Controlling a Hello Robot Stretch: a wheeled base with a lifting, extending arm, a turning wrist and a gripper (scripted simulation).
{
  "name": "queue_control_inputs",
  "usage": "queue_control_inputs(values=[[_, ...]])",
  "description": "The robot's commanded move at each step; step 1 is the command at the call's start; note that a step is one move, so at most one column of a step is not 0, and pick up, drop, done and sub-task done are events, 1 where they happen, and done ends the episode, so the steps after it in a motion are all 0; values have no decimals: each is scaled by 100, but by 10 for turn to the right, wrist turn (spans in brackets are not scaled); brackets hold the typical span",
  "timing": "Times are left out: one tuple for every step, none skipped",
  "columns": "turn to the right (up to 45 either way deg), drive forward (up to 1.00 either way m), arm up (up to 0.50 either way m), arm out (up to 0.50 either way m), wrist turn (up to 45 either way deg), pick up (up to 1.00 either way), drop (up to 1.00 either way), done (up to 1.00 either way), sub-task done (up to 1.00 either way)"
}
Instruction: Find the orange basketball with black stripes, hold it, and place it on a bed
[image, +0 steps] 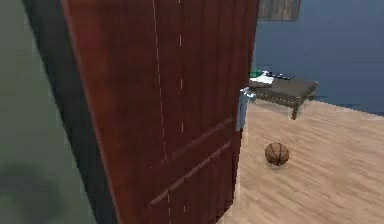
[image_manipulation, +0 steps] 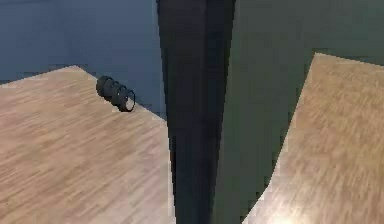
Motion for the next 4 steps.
queue_control_inputs(values=[[390,0,0,0,0,0,0,0,0],[30,0,0,0,0,0,0,0,0],[0,15,0,0,0,0,0,0,0],[0,95,0,0,0,0,0,0,0]])
